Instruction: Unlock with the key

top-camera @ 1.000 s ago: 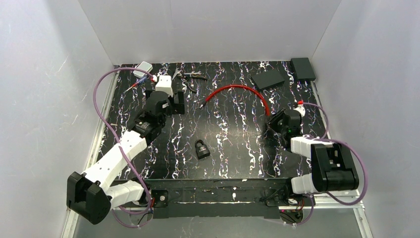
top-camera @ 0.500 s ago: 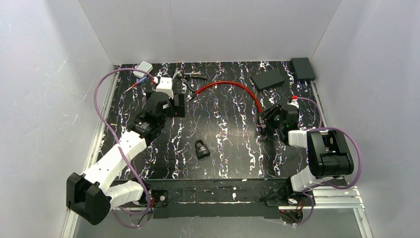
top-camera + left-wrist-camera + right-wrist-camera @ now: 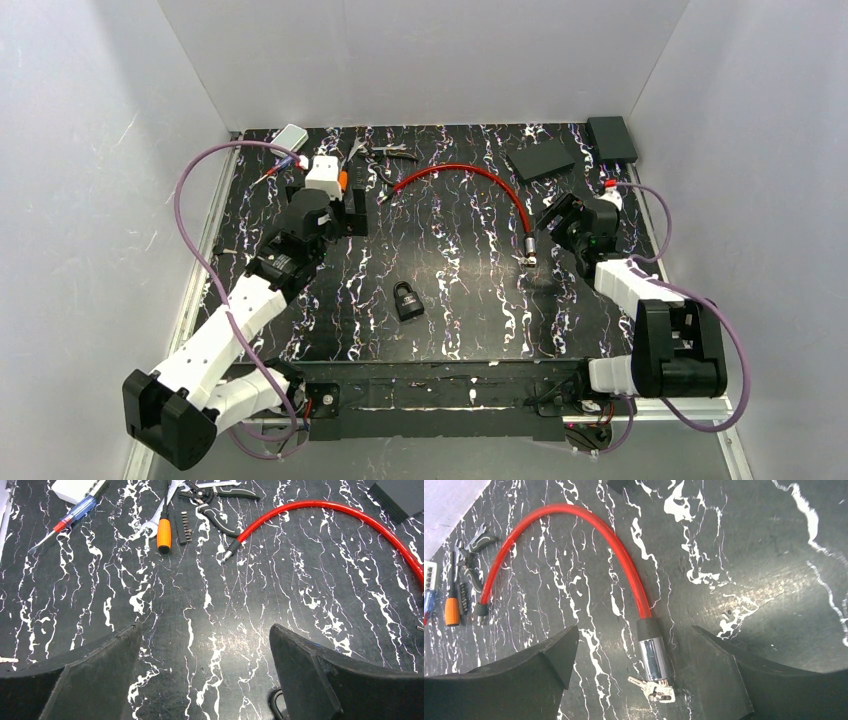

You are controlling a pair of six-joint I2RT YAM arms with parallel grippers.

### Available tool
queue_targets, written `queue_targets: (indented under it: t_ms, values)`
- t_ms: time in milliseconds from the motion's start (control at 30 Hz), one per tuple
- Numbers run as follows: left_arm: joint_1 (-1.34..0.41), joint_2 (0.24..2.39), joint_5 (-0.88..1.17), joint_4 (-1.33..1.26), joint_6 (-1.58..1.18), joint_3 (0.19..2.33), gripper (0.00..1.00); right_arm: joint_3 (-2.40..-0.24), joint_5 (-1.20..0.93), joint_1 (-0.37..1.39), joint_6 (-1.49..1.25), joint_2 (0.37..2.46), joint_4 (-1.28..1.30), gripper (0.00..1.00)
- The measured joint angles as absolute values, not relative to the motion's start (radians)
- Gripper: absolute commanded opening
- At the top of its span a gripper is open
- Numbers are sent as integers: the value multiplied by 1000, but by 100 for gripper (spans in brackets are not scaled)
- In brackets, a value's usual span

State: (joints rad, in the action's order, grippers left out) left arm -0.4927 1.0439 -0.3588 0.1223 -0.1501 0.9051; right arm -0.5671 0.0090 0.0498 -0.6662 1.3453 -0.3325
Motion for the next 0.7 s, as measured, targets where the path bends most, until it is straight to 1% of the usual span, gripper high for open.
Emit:
queue_targets:
  t_ms: [167,200,233,267,500,700]
  values:
    - [-493,1008,-358,125,-141,895,98,-649,30,50,-592,1277,-192,91]
    - [-493,997,-358,128,-140,890,98,-655,30,50,-580,1256,-170,92]
    - [-493,989,-358,130,-138,888,98,-657,30,50,-571,1238,-154,97]
    - [-493,979,-358,128,-138,883,98,-657,30,50,-565,1216,-133,98]
    - [-493,911,-377,128,-131,857,98,-660,-6,62,-538,1107,-10,98]
    - [-493,854,-482,123,-144,841,98,-662,-19,125,-547,1034,75,98]
